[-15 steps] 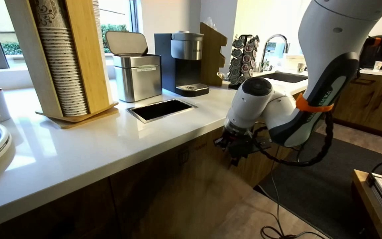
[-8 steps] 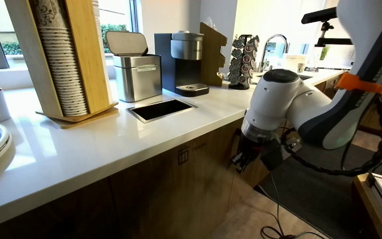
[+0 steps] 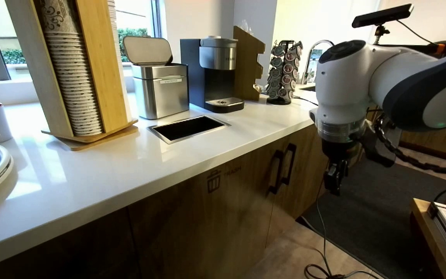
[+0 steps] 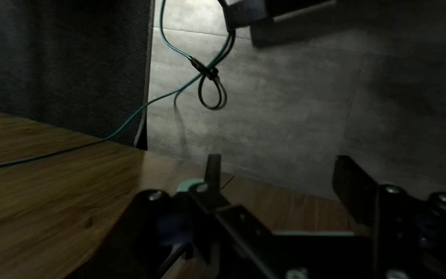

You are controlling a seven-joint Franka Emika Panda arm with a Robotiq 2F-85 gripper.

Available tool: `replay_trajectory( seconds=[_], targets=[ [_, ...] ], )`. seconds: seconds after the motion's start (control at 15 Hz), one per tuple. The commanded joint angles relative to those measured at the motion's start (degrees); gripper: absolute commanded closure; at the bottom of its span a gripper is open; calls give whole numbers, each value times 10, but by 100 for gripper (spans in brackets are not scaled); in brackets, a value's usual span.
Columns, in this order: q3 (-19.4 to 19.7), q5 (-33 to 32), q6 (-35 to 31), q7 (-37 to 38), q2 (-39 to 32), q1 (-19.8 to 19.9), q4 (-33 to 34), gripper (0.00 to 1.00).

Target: Close the open cabinet door

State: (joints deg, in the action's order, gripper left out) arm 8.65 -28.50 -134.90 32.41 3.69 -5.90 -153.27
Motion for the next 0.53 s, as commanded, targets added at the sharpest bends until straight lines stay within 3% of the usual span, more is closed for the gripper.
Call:
replay_trajectory(
  seconds=[0.0, 0.2, 0.27, 0.47],
  targets=[
    [-59, 36, 142, -115, 144, 20, -12, 0],
    [-87, 60, 165, -168, 249, 24, -12, 0],
    [-95, 47, 142, -139, 170, 39, 6, 0],
    [-109, 49, 147, -144, 202, 48, 2, 0]
  ],
)
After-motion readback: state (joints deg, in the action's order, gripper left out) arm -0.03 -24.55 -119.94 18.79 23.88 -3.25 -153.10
